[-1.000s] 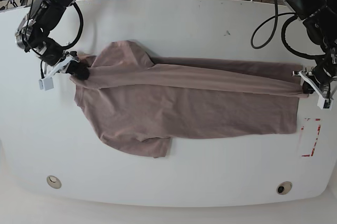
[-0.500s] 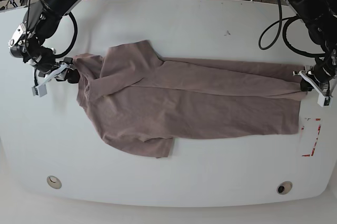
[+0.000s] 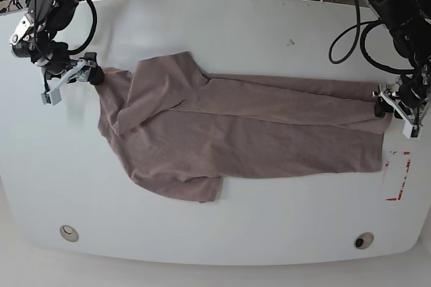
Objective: Fold the T-shirt properly
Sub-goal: 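Drag the held shirt edge with both grippers, shifting the shirt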
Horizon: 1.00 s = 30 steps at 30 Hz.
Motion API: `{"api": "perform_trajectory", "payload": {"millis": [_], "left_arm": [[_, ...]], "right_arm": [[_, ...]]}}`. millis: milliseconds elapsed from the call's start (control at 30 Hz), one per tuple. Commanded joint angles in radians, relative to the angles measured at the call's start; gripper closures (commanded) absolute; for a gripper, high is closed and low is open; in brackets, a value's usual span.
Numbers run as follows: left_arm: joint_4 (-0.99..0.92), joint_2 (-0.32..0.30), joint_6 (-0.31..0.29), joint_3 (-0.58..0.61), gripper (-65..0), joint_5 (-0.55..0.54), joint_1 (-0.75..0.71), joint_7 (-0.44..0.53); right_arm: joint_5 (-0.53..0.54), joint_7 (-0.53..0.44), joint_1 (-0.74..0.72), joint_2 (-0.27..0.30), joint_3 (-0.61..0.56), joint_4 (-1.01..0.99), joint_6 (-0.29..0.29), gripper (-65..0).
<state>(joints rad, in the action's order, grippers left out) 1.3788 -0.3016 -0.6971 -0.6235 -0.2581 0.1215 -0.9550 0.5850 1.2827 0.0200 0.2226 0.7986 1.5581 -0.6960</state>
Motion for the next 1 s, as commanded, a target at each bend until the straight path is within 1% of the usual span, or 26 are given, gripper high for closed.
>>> {"api": "perform_trajectory", "payload": {"millis": [0, 100, 200, 333, 467, 567, 633, 900, 967], "left_arm": [[-0.012, -0.020, -0.001, -0.005, -34.3, -0.013, 0.007, 0.018], [-0.031, -0.017, -0.001, -0.003, -34.3, -0.013, -0.003, 0.020], [-0.034, -0.015, -0.001, -0.005, -34.3, -0.013, -0.006, 0.021], [-0.034, -0.017, -0.001, -0.005, -34.3, -0.013, -0.026, 0.023], [-0.034, -0.020, -0.001, -0.005, -34.3, -0.007, -0.032, 0.074], [-0.036, -0.020, -0.001, -0.006, -34.4, 0.059, -0.047, 0.087], [-0.043, -0.017, -0.001, -0.005, -34.4, 0.084, -0.047, 0.113], [-0.221, -0.020, -0.001, -0.003, -34.4, 0.084, -0.044, 0.199], [-0.240, -0.020, -0.001, -0.002, -33.9, 0.081, -0.044, 0.202]], "right_arm": [[0.016, -0.025, 0.007, -0.012, 0.002, 0.018, -0.002, -49.0], [0.016, -0.025, 0.007, -0.050, 0.000, 0.020, -0.002, -49.0], [0.016, -0.033, 0.002, -0.052, 0.000, 0.003, -0.002, -49.0], [0.016, -0.084, 0.002, -0.048, -0.064, -0.049, -0.002, -49.0], [0.016, -0.099, 0.002, -0.050, -0.098, -0.094, -0.002, -48.8], [0.016, -0.114, 0.005, -0.052, -0.098, -0.115, -0.002, -48.8], [0.016, -0.127, 0.005, -0.052, -0.101, -0.126, -0.002, -48.8], [0.017, -0.128, 0.007, -0.048, -0.100, -0.124, -0.002, -48.8], [0.017, -0.128, 0.007, -0.047, -0.100, -0.121, -0.002, -48.8]]}}
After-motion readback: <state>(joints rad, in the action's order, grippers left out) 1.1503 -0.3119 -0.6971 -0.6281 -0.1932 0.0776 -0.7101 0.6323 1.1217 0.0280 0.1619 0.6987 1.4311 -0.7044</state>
